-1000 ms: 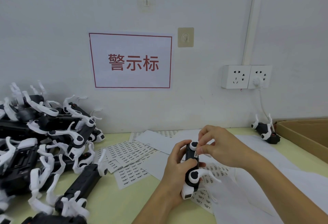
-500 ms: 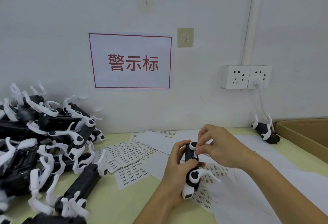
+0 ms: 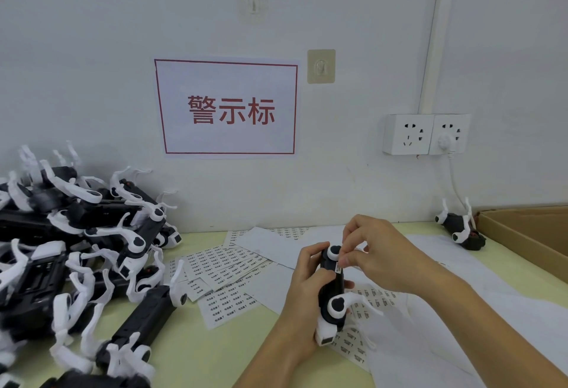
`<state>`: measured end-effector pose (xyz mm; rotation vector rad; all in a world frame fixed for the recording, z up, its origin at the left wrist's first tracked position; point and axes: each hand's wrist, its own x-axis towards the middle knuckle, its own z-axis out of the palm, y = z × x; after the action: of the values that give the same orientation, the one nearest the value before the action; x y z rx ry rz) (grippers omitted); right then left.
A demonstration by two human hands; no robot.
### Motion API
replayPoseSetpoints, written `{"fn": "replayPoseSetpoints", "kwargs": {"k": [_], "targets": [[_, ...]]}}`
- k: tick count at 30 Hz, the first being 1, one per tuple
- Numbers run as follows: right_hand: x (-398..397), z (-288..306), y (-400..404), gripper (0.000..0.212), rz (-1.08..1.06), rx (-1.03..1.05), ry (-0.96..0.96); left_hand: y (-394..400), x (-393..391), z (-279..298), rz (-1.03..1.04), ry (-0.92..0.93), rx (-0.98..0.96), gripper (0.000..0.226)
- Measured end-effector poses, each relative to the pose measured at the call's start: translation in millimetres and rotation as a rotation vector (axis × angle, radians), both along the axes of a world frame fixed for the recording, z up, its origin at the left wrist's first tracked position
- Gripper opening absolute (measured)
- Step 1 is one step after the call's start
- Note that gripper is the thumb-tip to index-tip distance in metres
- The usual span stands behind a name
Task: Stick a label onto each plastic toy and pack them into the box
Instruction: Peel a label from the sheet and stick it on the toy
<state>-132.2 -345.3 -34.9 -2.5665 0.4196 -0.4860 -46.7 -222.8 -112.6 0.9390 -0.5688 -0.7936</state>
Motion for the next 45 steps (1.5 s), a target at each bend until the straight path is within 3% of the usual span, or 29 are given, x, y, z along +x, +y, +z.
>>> {"fn": "replayPoseSetpoints", "kwargs": {"k": [8, 18, 38, 45], "targets": [[0.6, -0.6, 0.6, 0.024, 0.008, -0.007, -0.011, -1.1, -0.2, -1.4, 0.008, 0.002, 0.015, 0.035], [-0.4, -1.6, -3.0, 0.022, 0.029, 0.034, -0.002, 1.0, 1.1, -2.4, -0.005, -0.076, 0.019, 0.048], [0.5, -5.7, -5.1, 0.020, 0.032, 0.109, -0.043, -1.8, 0.3, -3.6, 0.014, -0.118, 0.040, 0.048], [2.0, -5.6, -4.4, 0.020, 0.017, 0.040, -0.028, -1.0, -0.2, -4.2, 0.022, -0.128, 0.041, 0.048]]}}
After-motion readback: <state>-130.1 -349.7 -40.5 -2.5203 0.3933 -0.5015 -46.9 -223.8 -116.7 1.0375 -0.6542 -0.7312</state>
